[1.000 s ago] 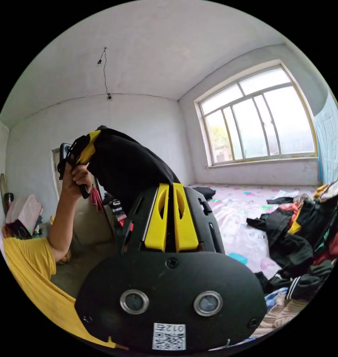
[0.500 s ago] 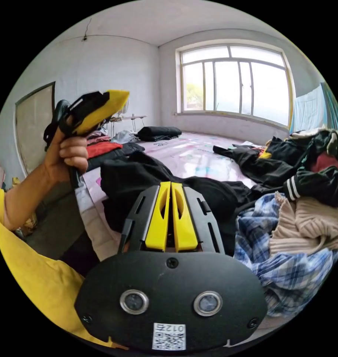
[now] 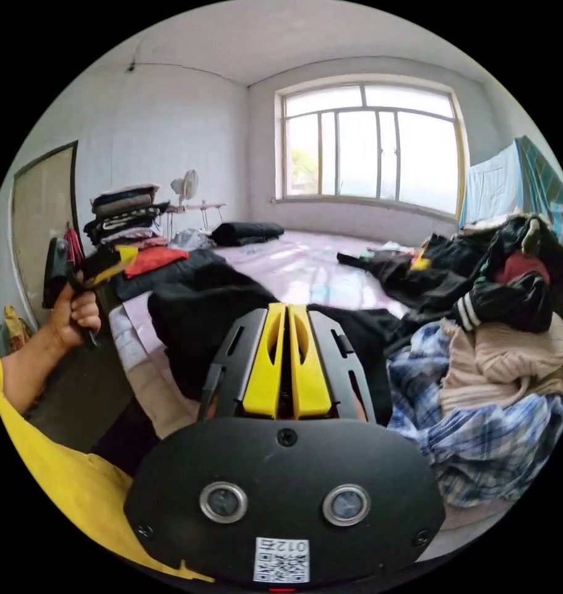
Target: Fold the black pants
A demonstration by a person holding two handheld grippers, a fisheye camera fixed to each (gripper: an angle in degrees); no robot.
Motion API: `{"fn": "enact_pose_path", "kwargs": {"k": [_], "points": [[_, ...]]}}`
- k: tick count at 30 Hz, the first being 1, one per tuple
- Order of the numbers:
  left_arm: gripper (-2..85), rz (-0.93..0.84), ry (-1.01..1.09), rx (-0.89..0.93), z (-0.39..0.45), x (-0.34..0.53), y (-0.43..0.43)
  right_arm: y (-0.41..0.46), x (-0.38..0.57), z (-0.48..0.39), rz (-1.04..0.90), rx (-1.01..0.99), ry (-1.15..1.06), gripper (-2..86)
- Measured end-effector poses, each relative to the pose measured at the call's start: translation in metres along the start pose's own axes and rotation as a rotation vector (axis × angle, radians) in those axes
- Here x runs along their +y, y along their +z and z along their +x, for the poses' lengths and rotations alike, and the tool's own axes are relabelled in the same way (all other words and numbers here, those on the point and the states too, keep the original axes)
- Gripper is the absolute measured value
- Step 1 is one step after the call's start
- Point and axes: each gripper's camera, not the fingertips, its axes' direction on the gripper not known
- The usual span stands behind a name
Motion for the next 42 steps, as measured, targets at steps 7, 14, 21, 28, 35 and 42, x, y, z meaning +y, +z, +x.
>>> {"fn": "enact_pose_path", "kwargs": {"k": [7, 14, 21, 28, 35, 42], "points": [[13.7, -0.083, -0.264, 0.047, -0.071, 0.053, -0.016, 0.018, -0.123, -0.079, -0.086, -0.203, -0.435, 10.5], [14.2, -0.301, -0.173, 0.056, -0.060, 0.056, 0.062, 0.146, -0.157, -0.100, -0.745, -0.477, -0.590, 6.4], [6.9, -0.274, -0.008, 0.063, -0.020, 0.022, 0.091, 0.113, -0.160, -0.062, -0.653, -0.547, -0.491, 0.7], [9.3, 0.011, 0.162, 0.085, 0.042, -0.104, 0.060, -0.027, -0.261, 0.058, -0.175, -0.466, -0.160, 0.2], [14.3, -0.088, 0.172, 0.132, 0.061, -0.122, 0.100, -0.176, -0.311, 0.125, 0.101, -0.372, -0.123, 0.1], [15.7, -0.151, 0.184, 0.347, 0.116, -0.117, 0.181, -0.239, -0.288, 0.149, 0.129, -0.306, -0.120, 0.0]]}}
